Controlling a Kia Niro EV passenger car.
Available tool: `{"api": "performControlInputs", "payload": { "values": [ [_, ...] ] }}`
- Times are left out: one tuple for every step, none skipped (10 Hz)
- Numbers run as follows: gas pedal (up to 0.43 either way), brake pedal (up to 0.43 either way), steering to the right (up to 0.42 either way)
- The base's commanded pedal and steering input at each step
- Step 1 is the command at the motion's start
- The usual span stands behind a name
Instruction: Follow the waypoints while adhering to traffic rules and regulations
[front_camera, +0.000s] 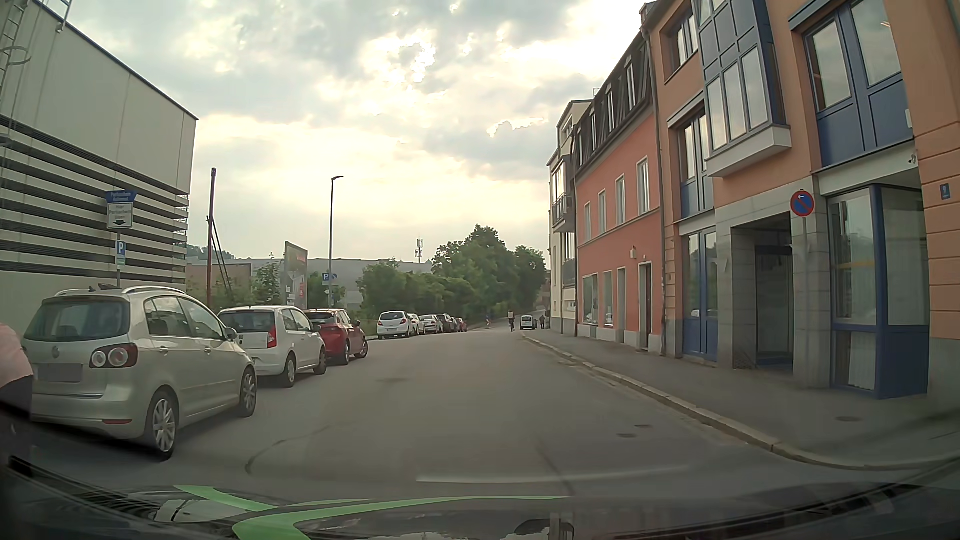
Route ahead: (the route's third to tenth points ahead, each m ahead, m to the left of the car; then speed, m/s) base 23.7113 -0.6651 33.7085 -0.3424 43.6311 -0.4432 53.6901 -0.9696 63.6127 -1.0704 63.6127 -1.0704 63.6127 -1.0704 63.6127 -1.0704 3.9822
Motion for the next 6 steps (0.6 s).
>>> {"api": "performControlInputs", "payload": {
  "values": [
    [0.299,0.0,0.003],
    [0.299,0.0,0.003],
    [0.299,0.0,0.003],
    [0.299,0.0,0.002],
    [0.299,0.0,0.002],
    [0.268,0.0,0.002]
  ]
}}
